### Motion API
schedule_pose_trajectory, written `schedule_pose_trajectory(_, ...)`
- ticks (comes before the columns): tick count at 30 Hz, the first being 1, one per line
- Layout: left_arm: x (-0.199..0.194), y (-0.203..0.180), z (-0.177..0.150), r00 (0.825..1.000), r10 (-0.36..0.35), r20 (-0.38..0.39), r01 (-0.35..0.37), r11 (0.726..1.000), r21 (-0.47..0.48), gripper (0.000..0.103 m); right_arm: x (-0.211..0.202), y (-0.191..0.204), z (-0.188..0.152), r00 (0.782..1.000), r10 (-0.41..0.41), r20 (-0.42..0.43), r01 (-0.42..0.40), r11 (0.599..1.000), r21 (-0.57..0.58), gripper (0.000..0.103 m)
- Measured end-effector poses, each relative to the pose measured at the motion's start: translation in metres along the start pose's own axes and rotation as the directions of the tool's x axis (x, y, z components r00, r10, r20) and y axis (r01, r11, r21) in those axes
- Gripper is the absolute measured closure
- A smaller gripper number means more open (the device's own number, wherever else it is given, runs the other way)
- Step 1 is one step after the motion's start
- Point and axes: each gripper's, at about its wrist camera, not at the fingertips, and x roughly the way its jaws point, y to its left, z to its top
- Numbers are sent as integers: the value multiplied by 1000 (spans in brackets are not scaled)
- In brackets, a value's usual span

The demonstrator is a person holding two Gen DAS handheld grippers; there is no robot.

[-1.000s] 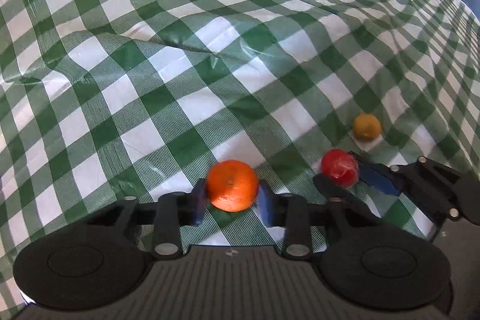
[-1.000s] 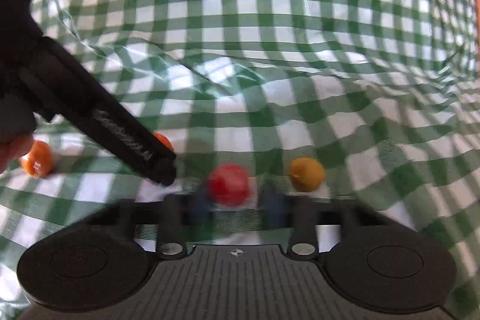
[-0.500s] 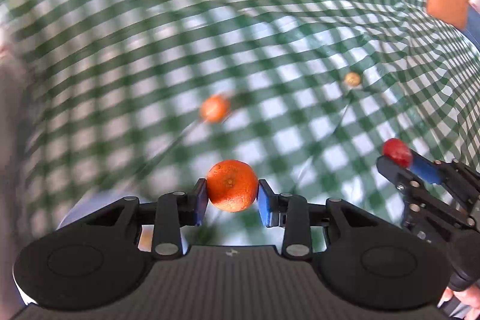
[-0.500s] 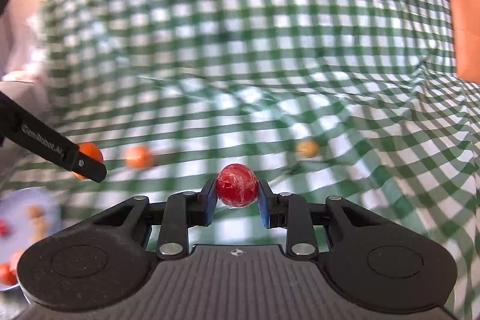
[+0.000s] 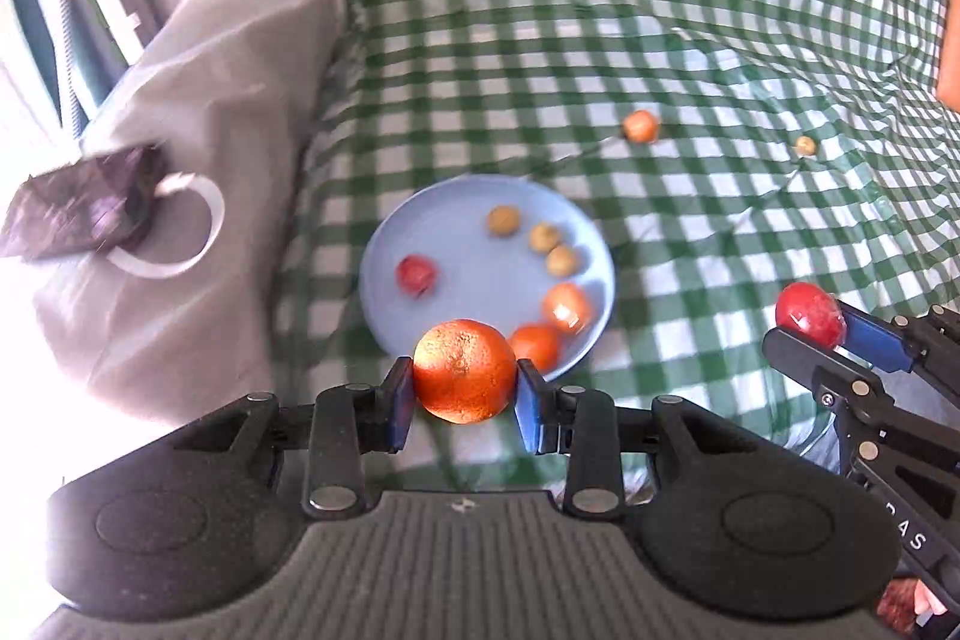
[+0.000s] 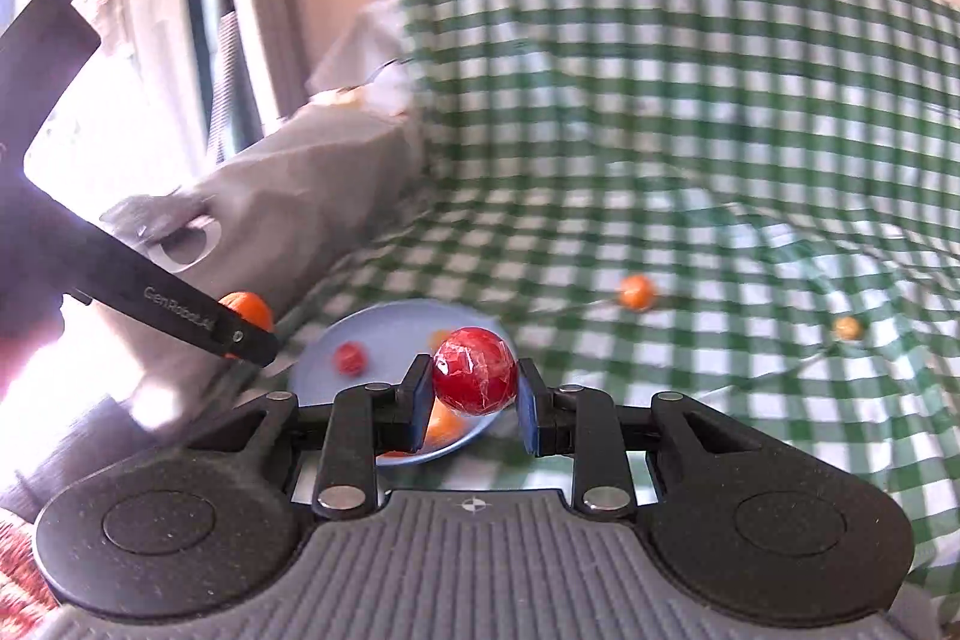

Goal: Organize fruits
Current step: 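Carry both fruits over the plate and open both tools to drop them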

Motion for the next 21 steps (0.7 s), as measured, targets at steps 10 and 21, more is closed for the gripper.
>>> schedule_pose_trajectory(10, -16, 26, -31, 999, -4, 37, 6, 999, -49, 64, -15, 53, -9, 999, -10, -38, 6, 994, -105, 73)
schedule_pose_trajectory(21, -12, 30, -29, 1000, 13, 16, -12, 996, -84, 64, -13, 55, -10, 998, -32, -51, 25, 991, -134, 73)
